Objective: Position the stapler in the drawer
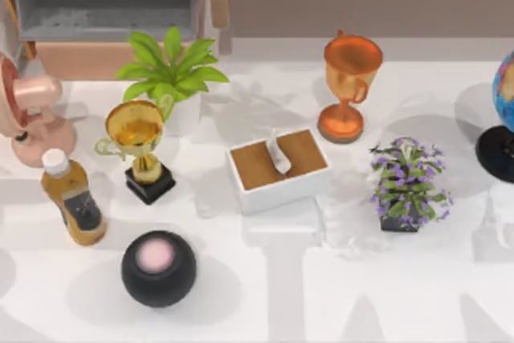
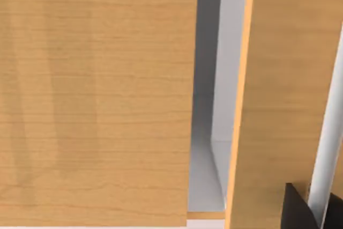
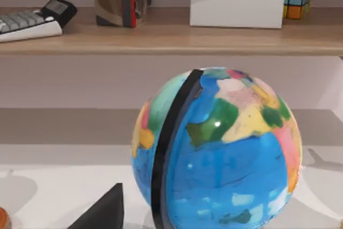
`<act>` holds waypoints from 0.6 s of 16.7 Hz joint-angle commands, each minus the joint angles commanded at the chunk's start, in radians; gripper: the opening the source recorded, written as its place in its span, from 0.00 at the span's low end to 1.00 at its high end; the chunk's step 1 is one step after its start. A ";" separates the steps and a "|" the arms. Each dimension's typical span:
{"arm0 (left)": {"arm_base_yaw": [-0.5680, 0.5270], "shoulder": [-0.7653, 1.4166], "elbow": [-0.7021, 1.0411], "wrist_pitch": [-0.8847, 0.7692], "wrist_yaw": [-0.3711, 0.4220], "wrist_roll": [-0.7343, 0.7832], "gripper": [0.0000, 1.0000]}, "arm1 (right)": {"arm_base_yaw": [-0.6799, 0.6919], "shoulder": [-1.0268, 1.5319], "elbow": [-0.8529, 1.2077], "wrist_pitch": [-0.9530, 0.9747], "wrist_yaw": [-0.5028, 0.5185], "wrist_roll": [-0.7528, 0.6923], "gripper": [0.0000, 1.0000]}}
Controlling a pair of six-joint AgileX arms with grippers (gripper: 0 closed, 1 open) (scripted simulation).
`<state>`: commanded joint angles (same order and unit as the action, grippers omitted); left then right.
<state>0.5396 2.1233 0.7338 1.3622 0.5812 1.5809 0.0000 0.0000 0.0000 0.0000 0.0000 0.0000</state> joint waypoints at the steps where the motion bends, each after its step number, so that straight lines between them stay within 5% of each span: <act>1: 0.000 0.000 0.000 0.000 0.000 0.000 0.00 | 0.000 0.000 0.000 0.000 0.000 0.000 1.00; 10: -0.059 0.084 0.182 -0.098 -0.061 -0.001 0.00 | 0.000 0.000 0.000 0.000 0.000 0.000 1.00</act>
<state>0.4810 2.2074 0.9156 1.2642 0.5203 1.5796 0.0000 0.0000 0.0000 0.0000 0.0000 0.0000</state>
